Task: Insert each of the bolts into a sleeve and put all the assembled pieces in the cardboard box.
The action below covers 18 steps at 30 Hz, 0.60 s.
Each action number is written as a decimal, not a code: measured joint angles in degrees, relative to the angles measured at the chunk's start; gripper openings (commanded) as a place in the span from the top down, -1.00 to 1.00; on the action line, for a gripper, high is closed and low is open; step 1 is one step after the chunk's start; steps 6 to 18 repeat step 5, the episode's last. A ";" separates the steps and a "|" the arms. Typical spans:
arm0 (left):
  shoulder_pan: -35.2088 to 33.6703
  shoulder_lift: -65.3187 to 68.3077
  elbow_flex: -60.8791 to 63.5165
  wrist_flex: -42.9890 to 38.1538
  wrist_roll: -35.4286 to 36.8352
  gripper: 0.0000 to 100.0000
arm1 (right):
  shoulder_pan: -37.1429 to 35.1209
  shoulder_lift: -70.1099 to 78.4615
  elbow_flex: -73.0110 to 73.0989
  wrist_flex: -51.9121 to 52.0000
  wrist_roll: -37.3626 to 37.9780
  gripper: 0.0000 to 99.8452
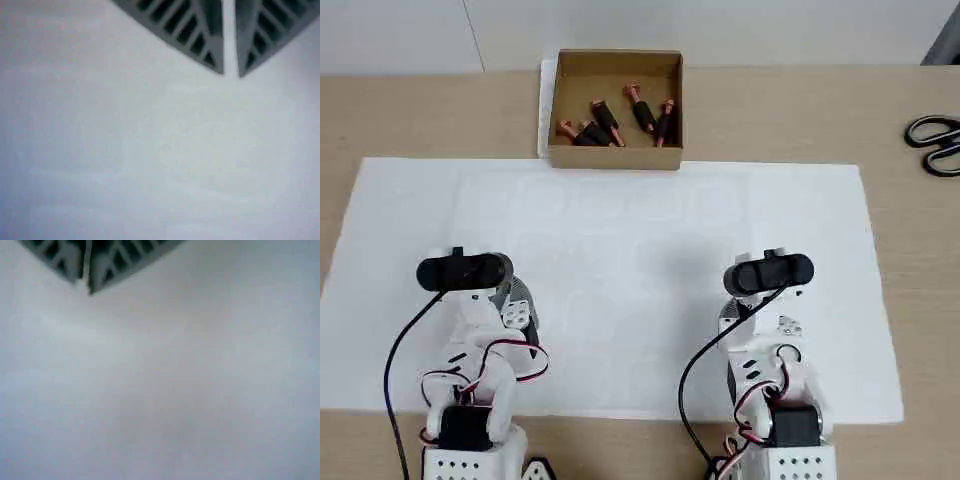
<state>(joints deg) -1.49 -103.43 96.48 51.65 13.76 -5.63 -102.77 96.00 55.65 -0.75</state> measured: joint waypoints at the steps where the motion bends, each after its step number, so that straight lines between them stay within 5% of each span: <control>1: 0.00 0.00 0.00 0.00 0.00 0.99 | 0.00 0.00 0.00 0.00 0.00 0.99; 18: 0.00 0.00 0.00 0.00 0.00 0.99 | 0.00 0.00 0.00 0.00 0.00 0.99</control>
